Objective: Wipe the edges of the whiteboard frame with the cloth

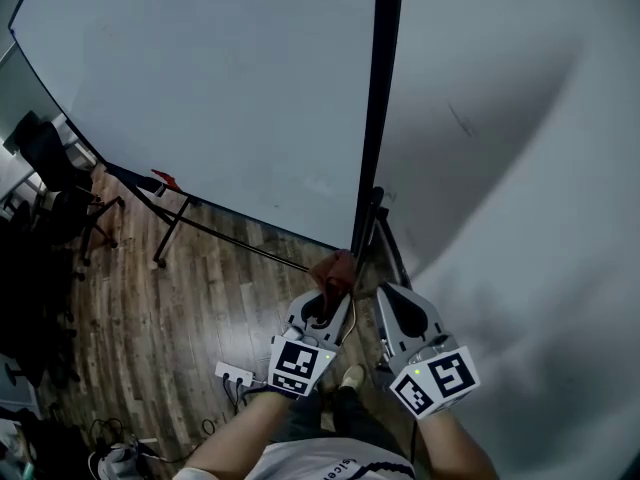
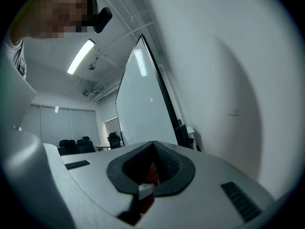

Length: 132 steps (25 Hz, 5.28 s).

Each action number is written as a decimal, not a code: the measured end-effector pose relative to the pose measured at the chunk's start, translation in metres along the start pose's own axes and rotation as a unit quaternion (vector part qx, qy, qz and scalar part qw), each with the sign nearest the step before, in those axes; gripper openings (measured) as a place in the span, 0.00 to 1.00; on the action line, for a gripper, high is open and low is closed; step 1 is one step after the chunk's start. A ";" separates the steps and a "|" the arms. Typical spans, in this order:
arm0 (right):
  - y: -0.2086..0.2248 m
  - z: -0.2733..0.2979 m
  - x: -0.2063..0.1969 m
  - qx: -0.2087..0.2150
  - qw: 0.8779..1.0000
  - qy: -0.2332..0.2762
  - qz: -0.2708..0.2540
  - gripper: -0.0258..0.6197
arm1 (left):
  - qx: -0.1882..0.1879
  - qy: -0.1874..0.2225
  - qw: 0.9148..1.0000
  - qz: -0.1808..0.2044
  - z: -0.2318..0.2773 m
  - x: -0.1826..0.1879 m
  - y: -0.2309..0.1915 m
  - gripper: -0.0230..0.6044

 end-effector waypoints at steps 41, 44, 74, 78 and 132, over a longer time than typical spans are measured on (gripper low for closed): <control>0.009 0.054 0.072 -0.028 0.998 0.055 -0.011 0.04 | -0.024 0.085 0.990 0.107 0.070 0.099 -0.065 0.15; 0.002 0.048 0.082 -0.026 0.998 0.060 -0.020 0.04 | -0.027 0.103 0.989 0.106 0.060 0.120 -0.064 0.15; -0.069 0.054 0.241 0.038 0.984 0.112 -0.132 0.04 | -0.003 0.186 0.973 0.138 0.029 0.332 -0.111 0.15; -0.077 0.062 0.258 0.043 0.981 0.124 -0.143 0.04 | 0.000 0.185 0.972 0.147 0.029 0.350 -0.121 0.15; -0.164 0.025 0.424 0.115 0.946 0.222 -0.208 0.04 | 0.041 0.309 0.926 0.215 -0.034 0.554 -0.136 0.15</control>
Point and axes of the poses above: the fingertips, and each gripper's own axes: z forward along the fingers, y to its right, x out of its top, the point moved 5 cm from there along -z, backward along the fingers, and after that the axes turned 12 degrees about z, right-handed, at the moved point
